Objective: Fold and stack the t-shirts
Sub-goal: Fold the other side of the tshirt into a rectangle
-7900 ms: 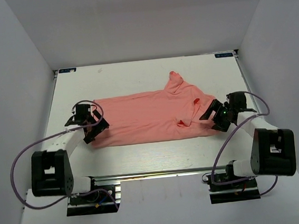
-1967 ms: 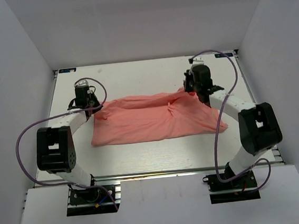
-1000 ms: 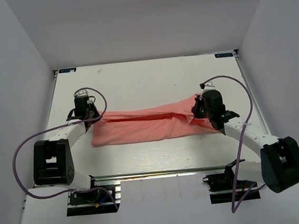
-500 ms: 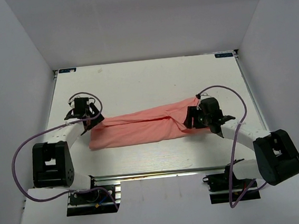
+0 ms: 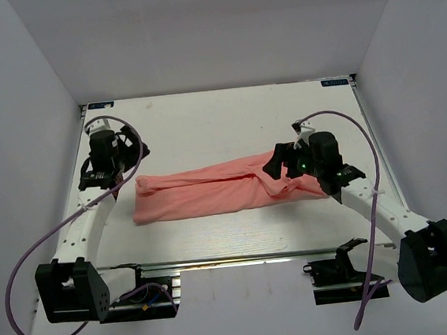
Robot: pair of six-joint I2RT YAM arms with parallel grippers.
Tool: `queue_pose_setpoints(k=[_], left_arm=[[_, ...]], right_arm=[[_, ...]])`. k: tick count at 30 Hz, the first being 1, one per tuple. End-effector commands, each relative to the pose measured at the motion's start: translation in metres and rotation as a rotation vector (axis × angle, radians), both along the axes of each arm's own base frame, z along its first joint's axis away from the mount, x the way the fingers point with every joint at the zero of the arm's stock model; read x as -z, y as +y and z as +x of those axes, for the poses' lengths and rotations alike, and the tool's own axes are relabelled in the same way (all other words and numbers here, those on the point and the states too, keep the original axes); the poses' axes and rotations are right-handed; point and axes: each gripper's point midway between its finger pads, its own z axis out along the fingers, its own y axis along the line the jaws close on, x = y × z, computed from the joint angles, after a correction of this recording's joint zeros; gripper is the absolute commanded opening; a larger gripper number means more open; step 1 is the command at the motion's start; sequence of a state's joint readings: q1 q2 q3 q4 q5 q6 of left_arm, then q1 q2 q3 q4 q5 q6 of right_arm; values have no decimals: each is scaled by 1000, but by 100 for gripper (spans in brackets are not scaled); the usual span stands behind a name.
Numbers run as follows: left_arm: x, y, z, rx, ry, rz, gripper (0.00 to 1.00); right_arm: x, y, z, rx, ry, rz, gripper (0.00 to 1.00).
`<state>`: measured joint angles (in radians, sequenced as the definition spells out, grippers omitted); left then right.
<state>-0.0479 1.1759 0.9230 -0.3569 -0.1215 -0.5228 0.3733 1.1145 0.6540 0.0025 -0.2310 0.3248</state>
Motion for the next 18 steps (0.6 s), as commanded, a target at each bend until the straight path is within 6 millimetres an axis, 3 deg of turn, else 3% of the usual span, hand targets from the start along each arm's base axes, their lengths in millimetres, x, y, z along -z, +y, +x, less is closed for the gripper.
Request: queue_pose_setpoints(k=[1, 3, 5, 7, 11, 15, 18], left_arm=[[12, -43, 13, 247, -48, -61, 100], [25, -61, 16, 341, -39, -119, 100], [53, -74, 20, 390, 19, -153, 100], [80, -74, 20, 384, 90, -162, 100], [103, -76, 6, 395, 154, -160, 100], [122, -54, -22, 298, 223, -95, 100], [140, -26, -46, 159, 321, -32, 100]], right_arm=[[-12, 12, 9, -40, -27, 35, 90], [-14, 21, 13, -62, -15, 76, 90], [1, 29, 12, -88, 55, 92, 90], [22, 30, 12, -78, 117, 79, 90], [53, 26, 1, -66, 204, 66, 90], [66, 23, -13, -57, 254, 74, 90], [86, 15, -27, -26, 314, 53, 90]])
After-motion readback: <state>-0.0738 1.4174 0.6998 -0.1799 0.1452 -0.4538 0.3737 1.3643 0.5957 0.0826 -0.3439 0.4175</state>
